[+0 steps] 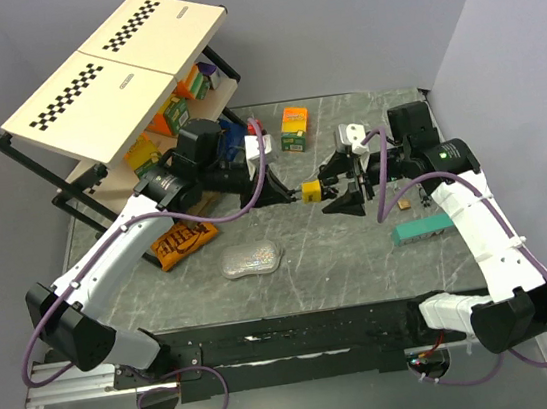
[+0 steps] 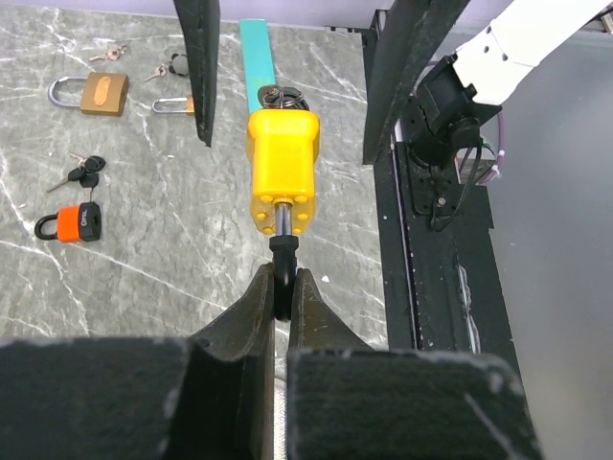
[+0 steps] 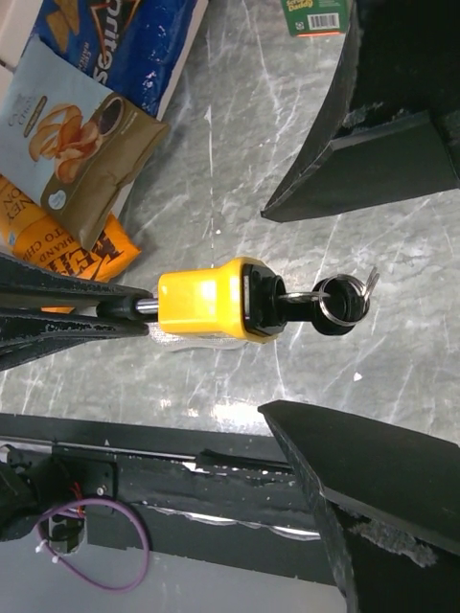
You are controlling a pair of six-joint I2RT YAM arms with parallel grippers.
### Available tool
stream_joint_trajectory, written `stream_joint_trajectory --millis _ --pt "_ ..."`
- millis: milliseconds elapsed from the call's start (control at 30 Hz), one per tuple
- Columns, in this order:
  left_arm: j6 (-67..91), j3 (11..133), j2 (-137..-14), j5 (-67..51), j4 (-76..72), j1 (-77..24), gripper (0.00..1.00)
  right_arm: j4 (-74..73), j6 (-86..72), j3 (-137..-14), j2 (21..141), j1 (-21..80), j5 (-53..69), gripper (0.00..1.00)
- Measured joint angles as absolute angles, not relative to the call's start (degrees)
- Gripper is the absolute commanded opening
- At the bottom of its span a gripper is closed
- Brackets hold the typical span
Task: Lock with the key
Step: Lock the lock.
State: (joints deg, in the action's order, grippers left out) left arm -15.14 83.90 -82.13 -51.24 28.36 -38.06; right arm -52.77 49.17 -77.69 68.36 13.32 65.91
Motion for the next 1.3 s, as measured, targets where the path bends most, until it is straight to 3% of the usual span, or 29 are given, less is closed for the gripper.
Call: stream_joint_trajectory --millis 267,700,1300 --pt "-14.13 83.92 -82.13 -51.86 27.68 -38.46 0.01 -51.92 49.08 -77.32 68.69 17.15 65.28 0.59" --pt "-11.68 83.24 -81.91 -53.19 27.31 -38.83 0.01 -48.82 45.32 -76.55 69.08 19.9 62.33 0.0" --pt "-1.54 78.46 -80.88 -53.04 19.42 -38.72 0.01 -45.19 27.94 -78.56 73.84 21.45 64.47 0.0"
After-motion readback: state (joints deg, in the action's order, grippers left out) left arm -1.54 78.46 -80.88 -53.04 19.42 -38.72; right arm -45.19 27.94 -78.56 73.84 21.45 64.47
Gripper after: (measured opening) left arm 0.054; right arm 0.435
